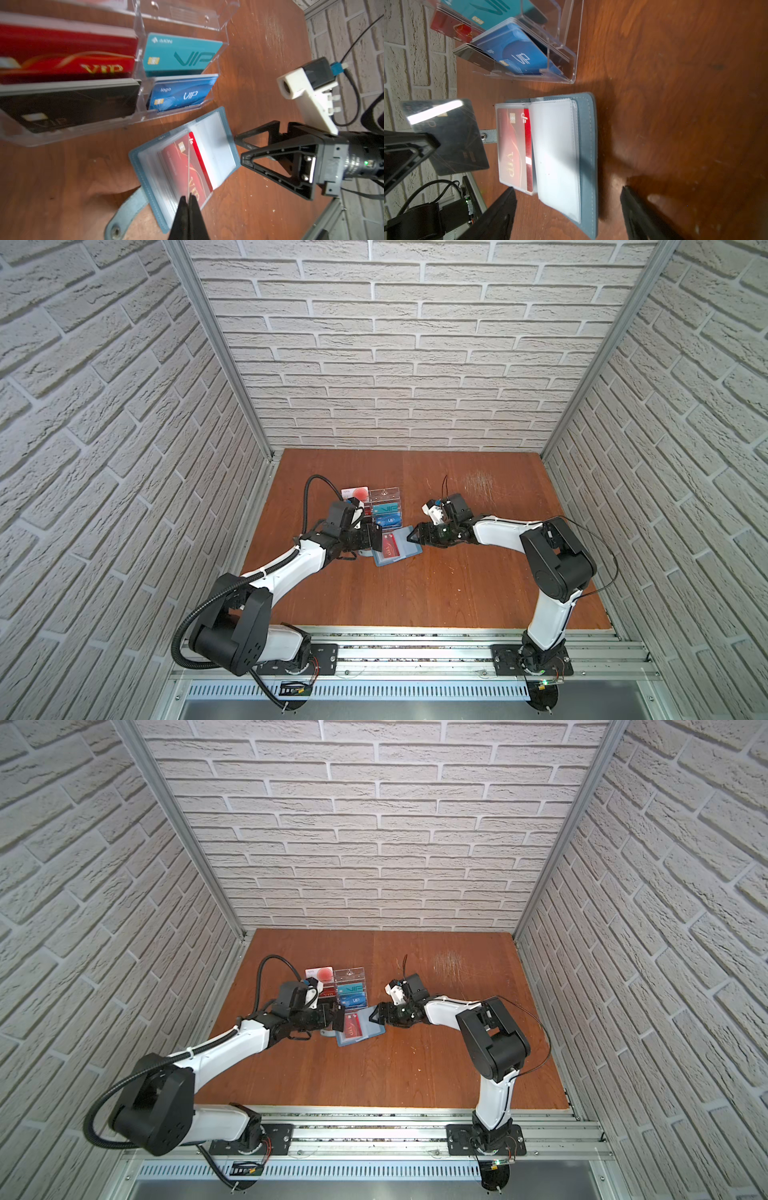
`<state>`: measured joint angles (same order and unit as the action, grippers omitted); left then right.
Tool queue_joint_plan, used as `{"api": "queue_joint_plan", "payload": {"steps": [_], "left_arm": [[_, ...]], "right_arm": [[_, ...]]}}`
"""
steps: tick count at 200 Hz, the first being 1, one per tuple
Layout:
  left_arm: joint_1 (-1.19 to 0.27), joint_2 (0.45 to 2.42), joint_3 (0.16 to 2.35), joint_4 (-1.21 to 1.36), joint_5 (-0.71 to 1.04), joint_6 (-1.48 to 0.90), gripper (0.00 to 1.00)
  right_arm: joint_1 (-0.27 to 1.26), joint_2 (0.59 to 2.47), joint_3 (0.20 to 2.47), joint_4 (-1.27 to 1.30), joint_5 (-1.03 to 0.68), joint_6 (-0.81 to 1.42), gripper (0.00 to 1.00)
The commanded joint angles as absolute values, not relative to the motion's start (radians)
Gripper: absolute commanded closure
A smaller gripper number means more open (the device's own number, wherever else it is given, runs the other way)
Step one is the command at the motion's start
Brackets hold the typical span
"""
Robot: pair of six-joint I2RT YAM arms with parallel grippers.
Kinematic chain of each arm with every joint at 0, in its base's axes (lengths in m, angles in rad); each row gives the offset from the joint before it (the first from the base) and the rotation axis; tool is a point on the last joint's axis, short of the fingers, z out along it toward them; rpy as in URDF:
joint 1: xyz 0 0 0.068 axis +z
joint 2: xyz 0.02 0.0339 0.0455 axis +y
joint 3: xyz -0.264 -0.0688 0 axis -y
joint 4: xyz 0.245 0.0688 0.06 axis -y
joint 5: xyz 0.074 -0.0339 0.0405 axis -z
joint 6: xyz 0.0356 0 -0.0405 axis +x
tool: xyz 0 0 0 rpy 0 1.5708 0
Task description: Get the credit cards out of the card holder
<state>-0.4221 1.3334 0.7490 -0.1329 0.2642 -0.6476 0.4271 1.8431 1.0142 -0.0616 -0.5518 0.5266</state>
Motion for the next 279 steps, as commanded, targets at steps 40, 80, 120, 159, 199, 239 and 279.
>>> {"api": "queue_joint_plan", "payload": {"steps": [40,80,120,159,199,239,279], "left_arm": [[-0.422,1.21,0.797,-0.124,0.248,-0.539,1.0],[-0.414,1.084,0.562,0.319,0.253,-0.782,1.0],[-0.414,1.029,0.464,0.611,0.202,-0.955,1.0],[-0.414,1.08,0.404,0.909,0.125,-1.152,1.0],[-0.419,1.169,0.379,1.121,0.096,-1.281,1.0],[-0.42,1.159,0.362,1.133,0.082,-1.292,1.0],[-0.42,1.14,0.341,1.124,0.074,-1.298,1.0]], "right_arm": [[0.463,1.675,0.959,0.033,-0.543,0.48,0.09],[0.472,1.633,0.898,0.24,-0.648,0.609,0.09],[0.48,1.617,0.891,0.416,-0.659,0.815,0.11],[0.493,1.634,0.884,0.596,-0.624,0.964,0.13],[0.541,1.677,0.955,0.715,-0.613,1.013,0.27],[0.583,1.715,1.025,0.721,-0.6,0.984,0.35],[0.597,1.767,1.068,0.742,-0.611,0.995,0.41]]}}
